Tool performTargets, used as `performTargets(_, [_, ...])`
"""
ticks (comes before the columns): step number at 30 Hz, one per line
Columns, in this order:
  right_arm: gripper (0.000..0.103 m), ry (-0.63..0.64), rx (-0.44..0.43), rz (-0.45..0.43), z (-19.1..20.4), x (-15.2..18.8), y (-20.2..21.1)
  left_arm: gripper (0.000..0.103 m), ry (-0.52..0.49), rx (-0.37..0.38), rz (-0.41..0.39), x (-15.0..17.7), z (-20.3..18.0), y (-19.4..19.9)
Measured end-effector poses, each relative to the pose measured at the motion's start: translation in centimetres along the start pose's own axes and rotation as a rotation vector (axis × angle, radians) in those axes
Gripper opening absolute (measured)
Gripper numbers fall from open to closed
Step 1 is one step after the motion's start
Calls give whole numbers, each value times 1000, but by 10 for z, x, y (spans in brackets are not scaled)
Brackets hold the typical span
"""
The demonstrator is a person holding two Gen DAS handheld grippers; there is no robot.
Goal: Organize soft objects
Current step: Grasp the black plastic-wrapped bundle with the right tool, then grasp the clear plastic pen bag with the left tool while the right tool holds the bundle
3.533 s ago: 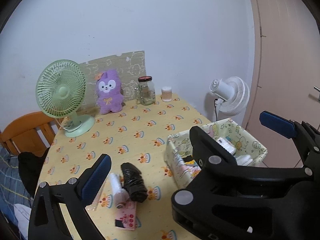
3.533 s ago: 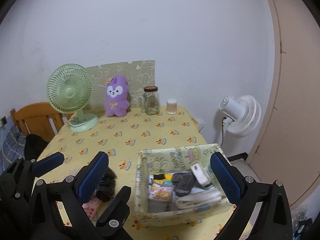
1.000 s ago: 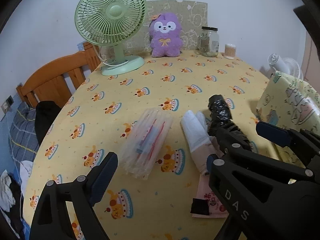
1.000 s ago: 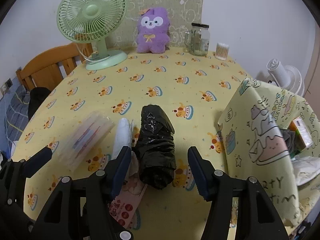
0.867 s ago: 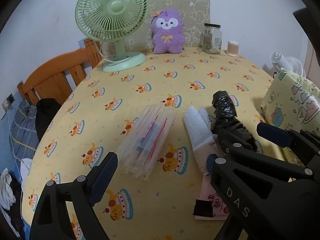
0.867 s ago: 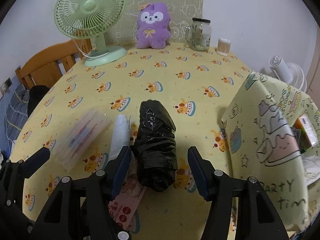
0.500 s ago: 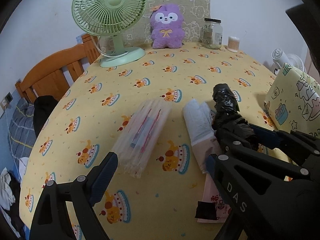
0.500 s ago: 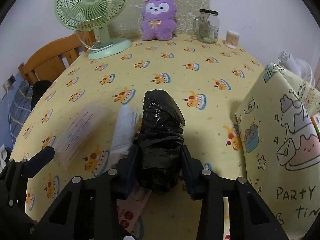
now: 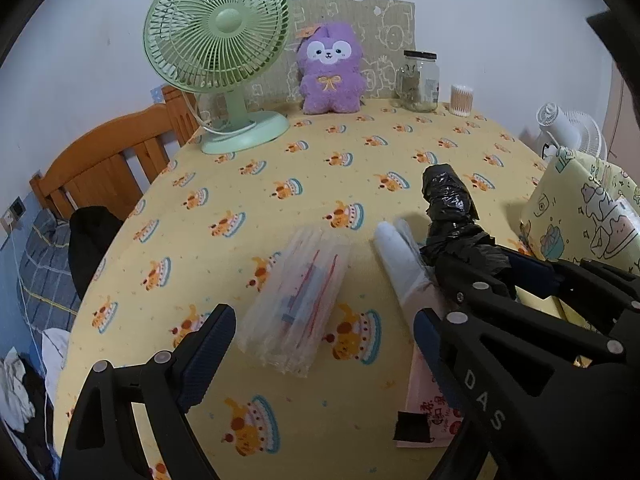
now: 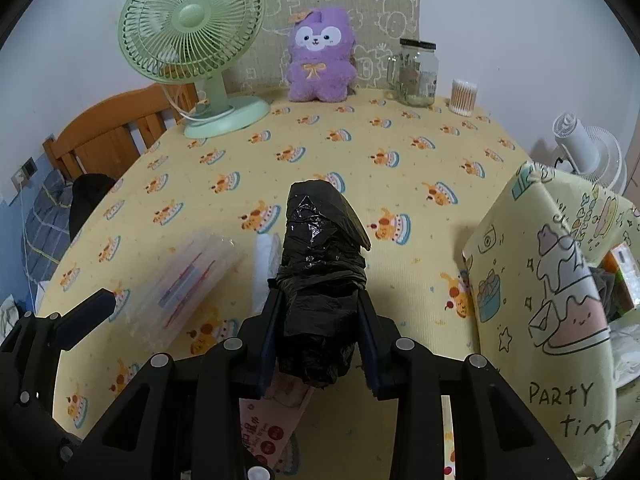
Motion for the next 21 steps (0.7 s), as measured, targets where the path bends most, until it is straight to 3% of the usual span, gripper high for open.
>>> performTargets(9, [38,16,-16,-31,14,-12,5,92,18,-26,-18,-11,18,-4])
performTargets(17, [38,31,-35,-14,27,-13,-8,92,32,-19,16,-8,27,-22])
performTargets(21, [38,33,-44,0,31,-13,-16,84,46,7,45,-5,29,-32])
Point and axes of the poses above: each gripper's, at about its wrist camera, not at the fingertips, and y roughly against the way its jaws point, z to its left, x to its underside, the point moved 9 cm from there along -y, roughly the way its jaws point, and after that the axes turned 3 degrees about -x, right-handed, at the moved point
